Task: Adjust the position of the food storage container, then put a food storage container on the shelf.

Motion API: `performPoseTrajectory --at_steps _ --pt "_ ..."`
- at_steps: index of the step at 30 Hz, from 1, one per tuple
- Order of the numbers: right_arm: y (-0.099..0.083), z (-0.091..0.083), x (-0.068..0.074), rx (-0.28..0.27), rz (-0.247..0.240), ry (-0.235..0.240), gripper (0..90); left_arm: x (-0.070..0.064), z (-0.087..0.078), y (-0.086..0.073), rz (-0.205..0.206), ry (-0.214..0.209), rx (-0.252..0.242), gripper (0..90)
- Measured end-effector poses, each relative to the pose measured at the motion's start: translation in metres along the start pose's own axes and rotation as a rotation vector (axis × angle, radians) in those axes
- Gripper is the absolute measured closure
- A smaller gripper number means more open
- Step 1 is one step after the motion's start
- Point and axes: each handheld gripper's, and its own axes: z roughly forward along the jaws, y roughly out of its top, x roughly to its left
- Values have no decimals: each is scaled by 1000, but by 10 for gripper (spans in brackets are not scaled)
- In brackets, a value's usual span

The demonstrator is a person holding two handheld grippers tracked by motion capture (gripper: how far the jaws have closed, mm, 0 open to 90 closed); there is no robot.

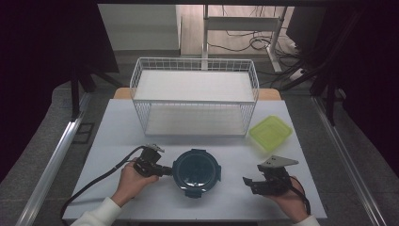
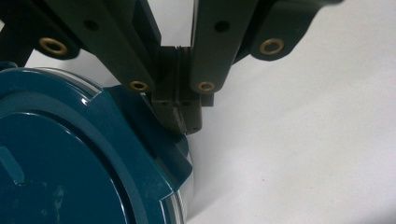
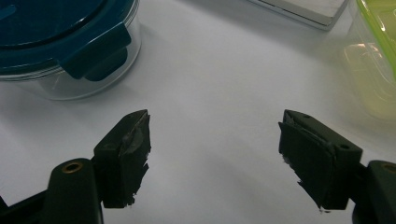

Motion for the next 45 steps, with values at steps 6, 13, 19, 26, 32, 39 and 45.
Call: performPoseTrajectory --at_steps 6,13,19,26,32,39,45 --pt "0 0 1 -2 0 -3 247 -1 1 -3 9 1 -32 900" --pt "1 -2 2 -28 -7 -8 247 -2 -14 -6 29 16 -135 900" --pt "2 -4 0 -69 -10 1 248 1 -41 -15 33 26 -264 882" --pt "5 5 0 -76 0 28 246 6 -52 -20 -5 22 -307 666" --pt "8 4 8 -96 -22 53 238 1 -58 -25 -30 58 -351 307" --pt "11 1 8 -116 -4 88 227 -1 -63 -27 -48 47 -373 219" --pt "14 4 9 -120 2 115 205 -3 -63 -28 -68 31 -378 152"
